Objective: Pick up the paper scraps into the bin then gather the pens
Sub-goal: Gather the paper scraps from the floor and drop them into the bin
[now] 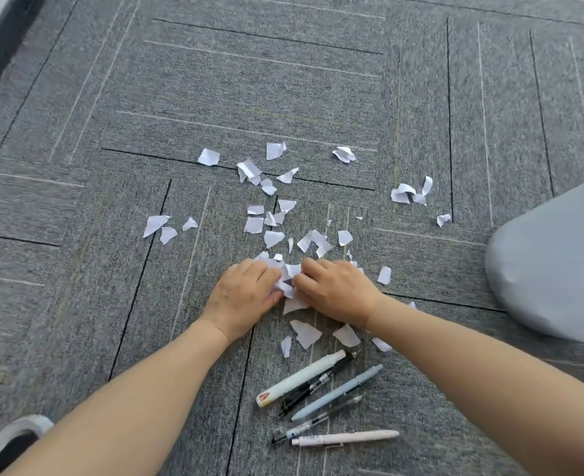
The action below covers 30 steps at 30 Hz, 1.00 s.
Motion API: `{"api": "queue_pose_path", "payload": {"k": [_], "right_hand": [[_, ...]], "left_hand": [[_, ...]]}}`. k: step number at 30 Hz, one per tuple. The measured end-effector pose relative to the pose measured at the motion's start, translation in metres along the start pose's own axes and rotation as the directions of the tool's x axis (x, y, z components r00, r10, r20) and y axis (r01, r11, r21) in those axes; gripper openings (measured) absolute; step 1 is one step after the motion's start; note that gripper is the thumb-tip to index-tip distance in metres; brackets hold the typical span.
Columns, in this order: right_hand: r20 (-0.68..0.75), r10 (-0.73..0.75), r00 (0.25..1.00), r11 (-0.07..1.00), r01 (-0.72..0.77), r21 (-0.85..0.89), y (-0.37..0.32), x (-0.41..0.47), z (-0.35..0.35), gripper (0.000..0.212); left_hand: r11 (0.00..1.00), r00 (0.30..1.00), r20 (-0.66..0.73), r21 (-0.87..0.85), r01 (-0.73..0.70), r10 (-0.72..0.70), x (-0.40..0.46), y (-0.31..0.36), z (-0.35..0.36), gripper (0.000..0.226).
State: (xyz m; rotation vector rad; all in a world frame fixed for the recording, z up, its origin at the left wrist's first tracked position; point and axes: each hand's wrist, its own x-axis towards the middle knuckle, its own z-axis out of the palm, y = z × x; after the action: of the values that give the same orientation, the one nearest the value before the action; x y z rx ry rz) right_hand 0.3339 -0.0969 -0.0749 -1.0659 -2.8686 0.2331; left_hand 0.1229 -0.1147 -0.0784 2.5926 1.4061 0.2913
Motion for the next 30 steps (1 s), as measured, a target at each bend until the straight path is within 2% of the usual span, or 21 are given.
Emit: {"api": "queue_pose_path", "payload": {"k": [3, 5, 6, 9, 11, 13, 16, 18, 20, 22, 25, 26, 28, 30], "right_hand": [[0.046, 0.127, 0.991, 0.992, -0.127, 0.011, 0.002, 0.014, -0.006, 0.025], [0.029, 0.214, 0.976, 0.974, -0.215, 0.066, 0.002, 0.018, -0.014, 0.013], [-0.011, 0.27, 0.963, 0.957, -0.268, 0.112, 0.002, 0.018, -0.019, 0.008], [-0.1, 0.485, 0.869, 0.853, -0.445, 0.272, 0.003, 0.015, -0.05, 0.019], [-0.223, 0.576, 0.786, 0.792, -0.471, 0.388, 0.008, 0.011, -0.087, 0.019], [-0.374, 0.626, 0.684, 0.771, -0.471, 0.43, 0.022, 0.005, -0.134, 0.016], [-0.573, 0.655, 0.493, 0.749, -0.521, 0.408, 0.044, -0.021, -0.218, 0.014], [-0.651, 0.658, 0.378, 0.71, -0.599, 0.37, 0.058, -0.052, -0.27, 0.014], [-0.683, 0.671, 0.288, 0.64, -0.69, 0.338, 0.07, -0.092, -0.308, 0.015], [-0.672, 0.715, 0.193, 0.537, -0.767, 0.35, 0.08, -0.135, -0.328, 0.017], [-0.544, 0.838, 0.041, 0.326, -0.837, 0.44, 0.089, -0.189, -0.33, 0.018], [-0.495, 0.869, 0.004, 0.267, -0.845, 0.463, 0.092, -0.202, -0.326, 0.018], [-0.395, 0.918, -0.045, 0.179, -0.84, 0.512, 0.098, -0.223, -0.316, 0.02], [-0.241, 0.967, -0.086, 0.083, -0.787, 0.611, 0.101, -0.235, -0.311, 0.025]], "left_hand": [[0.998, 1.0, 0.002, 0.063, -0.016, 0.016, 0.02, -0.001, -0.003, 0.025], [1.0, 1.0, 0.028, 0.023, 0.003, -0.003, 0.033, -0.002, -0.008, 0.026], [0.999, 0.999, 0.029, -0.024, 0.033, -0.033, 0.039, -0.001, -0.012, 0.025], [0.951, 0.971, 0.004, -0.205, 0.233, -0.237, 0.063, 0.008, -0.032, 0.021], [0.885, 0.94, -0.079, -0.37, 0.283, -0.333, 0.087, 0.025, -0.058, 0.02], [0.837, 0.919, -0.181, -0.501, 0.221, -0.351, 0.122, 0.052, -0.093, 0.02], [0.726, 0.891, -0.316, -0.687, 0.021, -0.325, 0.181, 0.105, -0.15, 0.018], [0.664, 0.886, -0.368, -0.741, -0.097, -0.281, 0.217, 0.146, -0.184, 0.018], [0.648, 0.898, -0.391, -0.741, -0.178, -0.201, 0.242, 0.194, -0.207, 0.021], [0.665, 0.917, -0.384, -0.714, -0.22, -0.109, 0.258, 0.243, -0.22, 0.019], [0.598, 0.981, -0.196, -0.786, -0.157, -0.001, 0.271, 0.306, -0.217, 0.012], [0.61, 0.99, -0.135, -0.782, -0.13, 0.037, 0.275, 0.323, -0.212, 0.011], [0.721, 0.994, -0.06, -0.684, -0.109, 0.093, 0.281, 0.348, -0.198, 0.012], [0.745, 0.991, 0.059, -0.666, -0.048, 0.117, 0.285, 0.363, -0.184, 0.011]]}}
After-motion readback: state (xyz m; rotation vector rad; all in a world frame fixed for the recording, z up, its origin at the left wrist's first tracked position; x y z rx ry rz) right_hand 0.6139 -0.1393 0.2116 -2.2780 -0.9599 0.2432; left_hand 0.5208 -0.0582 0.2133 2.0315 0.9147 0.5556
